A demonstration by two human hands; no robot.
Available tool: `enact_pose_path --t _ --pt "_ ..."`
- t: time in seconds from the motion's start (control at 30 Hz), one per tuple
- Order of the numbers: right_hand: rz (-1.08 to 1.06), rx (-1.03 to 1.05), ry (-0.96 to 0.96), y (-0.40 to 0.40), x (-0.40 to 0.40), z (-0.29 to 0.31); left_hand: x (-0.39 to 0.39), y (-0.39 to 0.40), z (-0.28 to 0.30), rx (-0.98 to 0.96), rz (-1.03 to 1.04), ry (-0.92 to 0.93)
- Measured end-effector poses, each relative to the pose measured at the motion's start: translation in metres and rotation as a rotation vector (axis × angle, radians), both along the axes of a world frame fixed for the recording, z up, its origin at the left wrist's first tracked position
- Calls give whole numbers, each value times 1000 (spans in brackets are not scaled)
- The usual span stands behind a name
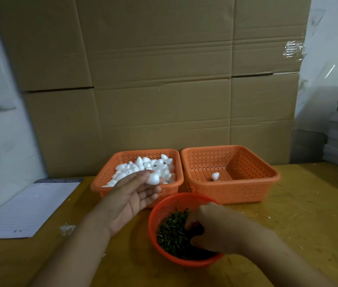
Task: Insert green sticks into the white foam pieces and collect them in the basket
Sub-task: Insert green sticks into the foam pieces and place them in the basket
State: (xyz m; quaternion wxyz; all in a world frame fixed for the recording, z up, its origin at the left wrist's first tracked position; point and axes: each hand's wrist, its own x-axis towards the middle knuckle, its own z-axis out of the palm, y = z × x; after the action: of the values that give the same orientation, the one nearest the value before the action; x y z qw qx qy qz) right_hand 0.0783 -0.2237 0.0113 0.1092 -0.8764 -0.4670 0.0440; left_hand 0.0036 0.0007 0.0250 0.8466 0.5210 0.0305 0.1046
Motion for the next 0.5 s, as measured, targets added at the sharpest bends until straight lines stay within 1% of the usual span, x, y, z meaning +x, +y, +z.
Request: enact_pose_path --t 0.13,0.3,0.43,0.5 --pt "13 10 12 -2 3 -1 -2 -4 3 25 11 1" --pt "8 31 4 -4 3 -5 0 -11 4 26 35 48" --pt "13 38 -9 -4 3 -7 0 -12 5 73 20 59" --pt "17 44 -11 -4 3 -6 -2 -15 6 150 32 57"
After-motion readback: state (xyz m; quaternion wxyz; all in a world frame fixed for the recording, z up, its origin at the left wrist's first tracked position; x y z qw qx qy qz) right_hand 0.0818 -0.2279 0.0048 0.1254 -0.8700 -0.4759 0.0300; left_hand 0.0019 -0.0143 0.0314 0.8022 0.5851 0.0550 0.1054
